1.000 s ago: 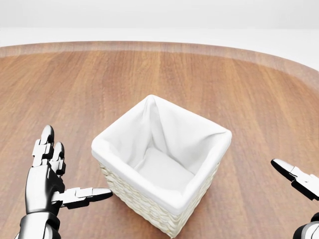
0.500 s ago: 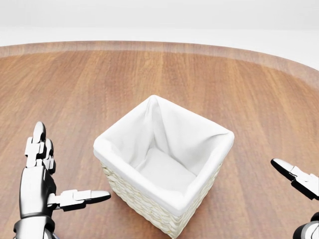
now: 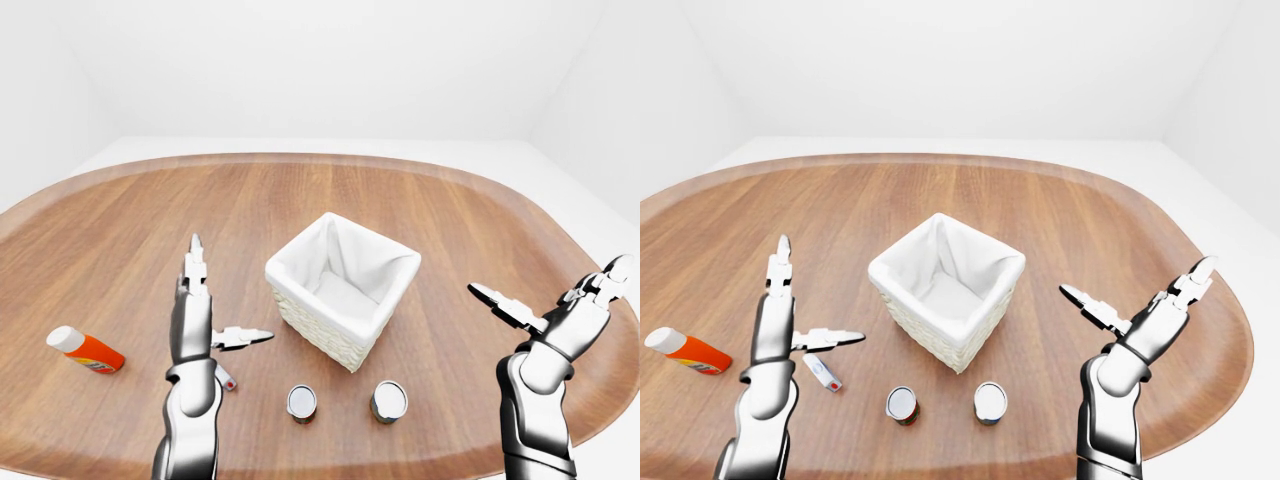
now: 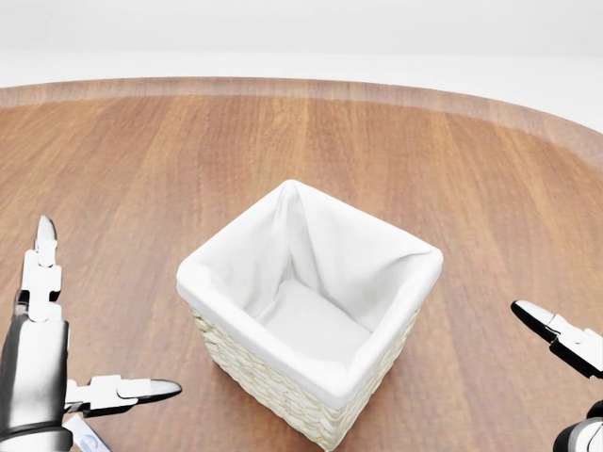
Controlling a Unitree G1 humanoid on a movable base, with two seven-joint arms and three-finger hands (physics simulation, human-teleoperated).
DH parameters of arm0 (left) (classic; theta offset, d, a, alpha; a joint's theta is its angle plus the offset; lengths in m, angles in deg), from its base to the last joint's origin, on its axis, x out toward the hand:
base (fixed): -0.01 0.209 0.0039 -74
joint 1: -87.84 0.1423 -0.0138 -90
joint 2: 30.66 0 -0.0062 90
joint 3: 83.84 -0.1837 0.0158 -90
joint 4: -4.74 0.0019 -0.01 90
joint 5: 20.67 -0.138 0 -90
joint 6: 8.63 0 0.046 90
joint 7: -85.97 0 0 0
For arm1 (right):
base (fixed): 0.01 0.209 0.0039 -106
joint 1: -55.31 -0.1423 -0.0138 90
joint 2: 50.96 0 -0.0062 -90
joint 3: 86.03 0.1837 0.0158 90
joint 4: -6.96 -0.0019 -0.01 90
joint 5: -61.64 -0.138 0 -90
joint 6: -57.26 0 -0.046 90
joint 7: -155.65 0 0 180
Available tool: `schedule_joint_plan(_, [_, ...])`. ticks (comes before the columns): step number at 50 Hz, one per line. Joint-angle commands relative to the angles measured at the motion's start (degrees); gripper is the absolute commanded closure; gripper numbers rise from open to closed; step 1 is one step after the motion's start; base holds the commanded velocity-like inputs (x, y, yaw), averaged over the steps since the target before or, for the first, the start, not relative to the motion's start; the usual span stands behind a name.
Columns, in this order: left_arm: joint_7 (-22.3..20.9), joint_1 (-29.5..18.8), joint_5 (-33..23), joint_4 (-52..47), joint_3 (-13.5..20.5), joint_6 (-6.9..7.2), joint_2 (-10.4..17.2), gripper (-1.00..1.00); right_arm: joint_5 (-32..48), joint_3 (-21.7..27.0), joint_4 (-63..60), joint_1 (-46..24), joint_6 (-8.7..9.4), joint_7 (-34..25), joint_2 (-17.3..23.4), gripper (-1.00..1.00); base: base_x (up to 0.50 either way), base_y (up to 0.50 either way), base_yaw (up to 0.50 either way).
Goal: Pick up the alphabet soup and the cream cheese box, and put them in the basket.
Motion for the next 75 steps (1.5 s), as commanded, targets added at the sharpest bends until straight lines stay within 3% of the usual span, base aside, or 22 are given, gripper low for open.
schedule_joint_plan(1, [-4.72,2.35,-15.21,-6.61,-0.01,0.00,0.58,-1.00,0.07,-0.02,0.24,0.00,0.00,0.00,0.01,-1.00,0.00,0.00,0.00])
schedule_joint_plan(16, [-12.32,4.28,-33.77,-14.27,-0.10,0.00,0.48,-1.00,-0.53,0.27,-0.44,-0.01,0.00,0.00,0.05,-1.00,0.00,0.00,0.00])
schedule_joint_plan(28, [-19.51,3.17,-39.61,-18.12,2.74,-0.23,1.22,-1.00,-0.45,0.43,-0.32,-0.17,0.00,0.00,0.06,-1.00,0.00,0.00,0.00])
schedule_joint_plan(31, [-20.90,3.20,-40.66,-18.88,3.68,-2.15,1.29,-1.00,-0.29,0.38,0.69,-0.44,0.00,0.00,0.23,-1.00,0.00,0.00,0.00])
schedule_joint_plan(33, [-22.78,3.03,-41.48,-19.59,4.63,-4.05,2.01,-1.00,-0.28,0.31,0.27,-0.33,0.00,0.00,0.22,-1.00,0.00,0.00,0.00])
schedule_joint_plan(34, [-23.44,3.87,-43.22,-20.93,4.71,-6.00,2.52,-1.00,-0.27,0.26,0.23,-0.30,0.00,0.00,0.22,-1.00,0.00,0.00,0.00])
schedule_joint_plan(39, [-27.04,4.79,-44.71,-24.06,6.21,-9.87,1.38,-1.00,-0.25,0.21,-0.21,-0.27,0.00,0.00,0.26,-1.00,0.00,0.00,0.00])
schedule_joint_plan(50, [-30.43,6.20,-46.09,-26.86,9.16,-10.00,1.17,-1.00,-0.31,0.28,0.59,-0.36,0.00,0.00,0.26,-1.00,0.00,0.00,0.00])
schedule_joint_plan(58, [-32.18,7.07,-43.76,-26.70,12.44,-10.00,0.82,-1.00,0.18,0.30,0.20,-0.29,0.00,0.00,0.23,-1.00,0.00,0.00,0.00])
schedule_joint_plan(66, [-29.70,10.16,-44.87,-23.69,13.56,-10.00,-0.44,-1.00,0.21,0.39,-0.27,-0.17,0.00,0.00,0.13,-1.00,0.00,0.00,0.00])
schedule_joint_plan(75, [-25.92,12.27,-48.00,-19.14,11.49,-10.00,-1.16,-1.00,0.30,0.48,0.61,-0.46,0.00,0.00,0.33,-1.00,0.00,0.00,0.00])
